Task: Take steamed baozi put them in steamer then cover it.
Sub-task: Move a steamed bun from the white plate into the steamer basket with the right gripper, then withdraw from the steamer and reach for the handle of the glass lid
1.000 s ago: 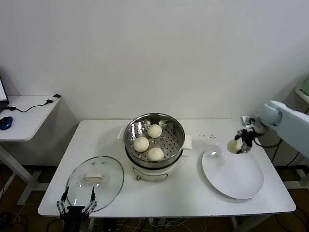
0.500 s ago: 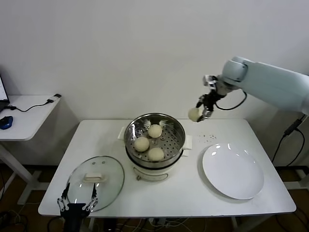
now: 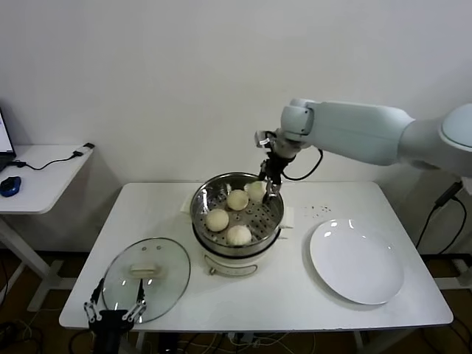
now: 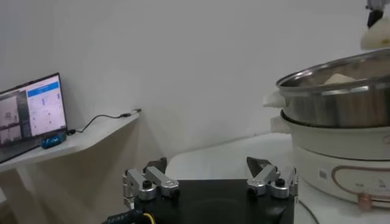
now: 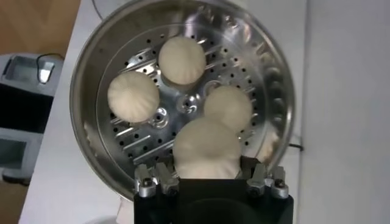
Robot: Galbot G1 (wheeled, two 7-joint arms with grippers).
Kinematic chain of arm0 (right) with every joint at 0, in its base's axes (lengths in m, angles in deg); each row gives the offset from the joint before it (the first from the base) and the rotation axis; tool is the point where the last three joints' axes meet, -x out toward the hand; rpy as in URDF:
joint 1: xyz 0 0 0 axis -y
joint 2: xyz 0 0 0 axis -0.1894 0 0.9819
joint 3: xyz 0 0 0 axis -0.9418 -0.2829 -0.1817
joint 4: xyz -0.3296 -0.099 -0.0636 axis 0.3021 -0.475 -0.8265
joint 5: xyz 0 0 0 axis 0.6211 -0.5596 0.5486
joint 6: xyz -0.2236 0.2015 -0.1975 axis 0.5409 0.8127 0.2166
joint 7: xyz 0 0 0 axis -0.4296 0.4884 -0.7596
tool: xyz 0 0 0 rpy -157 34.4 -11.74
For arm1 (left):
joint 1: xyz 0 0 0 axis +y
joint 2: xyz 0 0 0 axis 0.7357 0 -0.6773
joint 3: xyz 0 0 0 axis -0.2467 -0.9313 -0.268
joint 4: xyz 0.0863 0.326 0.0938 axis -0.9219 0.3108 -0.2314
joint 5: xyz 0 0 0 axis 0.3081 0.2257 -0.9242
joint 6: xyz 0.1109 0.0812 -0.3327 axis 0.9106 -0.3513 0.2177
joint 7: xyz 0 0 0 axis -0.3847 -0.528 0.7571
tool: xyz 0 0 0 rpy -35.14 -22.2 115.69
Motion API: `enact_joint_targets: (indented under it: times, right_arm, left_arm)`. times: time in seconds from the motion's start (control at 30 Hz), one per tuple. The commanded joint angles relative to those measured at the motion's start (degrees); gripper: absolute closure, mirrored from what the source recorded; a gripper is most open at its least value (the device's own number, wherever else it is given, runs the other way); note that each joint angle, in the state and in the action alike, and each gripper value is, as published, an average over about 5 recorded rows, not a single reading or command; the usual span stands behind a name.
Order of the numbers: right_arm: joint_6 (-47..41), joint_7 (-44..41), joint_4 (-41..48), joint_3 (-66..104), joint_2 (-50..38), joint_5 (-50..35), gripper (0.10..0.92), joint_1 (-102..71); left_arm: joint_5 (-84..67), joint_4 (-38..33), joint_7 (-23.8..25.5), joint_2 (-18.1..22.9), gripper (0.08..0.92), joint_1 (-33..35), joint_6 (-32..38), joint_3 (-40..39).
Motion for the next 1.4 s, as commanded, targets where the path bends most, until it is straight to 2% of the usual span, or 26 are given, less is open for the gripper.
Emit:
enact_joint_targets:
  times: [0.03, 0.6, 0.8, 0.9, 1.1, 1.23, 1.4]
  right_arm:
    - [-0.75, 1.18, 0.77, -3.07, 4.25, 1.45, 0.321, -4.6]
    - [0.83, -0.84, 5.49, -2.21, 5.32, 4.96, 0.317, -6.69]
    - [0.94, -2.3, 4.36, -1.87, 4.36, 4.43, 0.22, -4.87]
    - [0.98, -2.39, 3.24, -1.0, 3.24, 3.43, 0.205, -3.85]
    - [2.2, -1.7, 0.26, 2.0, -1.48, -0.2, 0.203, -0.12]
    - [7.47, -0.61, -0.51, 4.87, -7.07, -3.44, 0.203, 1.77]
    - [13.93, 6.58, -6.62, 9.53, -17.45, -8.3, 0.203, 1.04]
  left_arm:
    - [-0.28, 0.54, 0.06, -0.19, 0.177, -0.34, -0.1, 0.08]
    - [-0.71, 1.6, 0.12, -0.74, 0.177, -1.06, -0.3, 0.22]
    - [-0.69, 1.55, 0.16, -1.7, 0.177, -1.18, -0.33, 0.31]
    - [-0.66, 1.48, 0.17, -2.02, 0.177, -1.13, -0.35, 0.38]
    - [-0.64, 1.5, 0.15, -1.75, 0.177, -1.0, -0.34, 0.31]
    - [-0.58, 1.35, 0.18, -1.83, 0.177, -1.32, -0.52, 0.36]
    - [-0.26, 1.36, 0.23, -2.01, 0.177, -1.88, -0.77, 0.51]
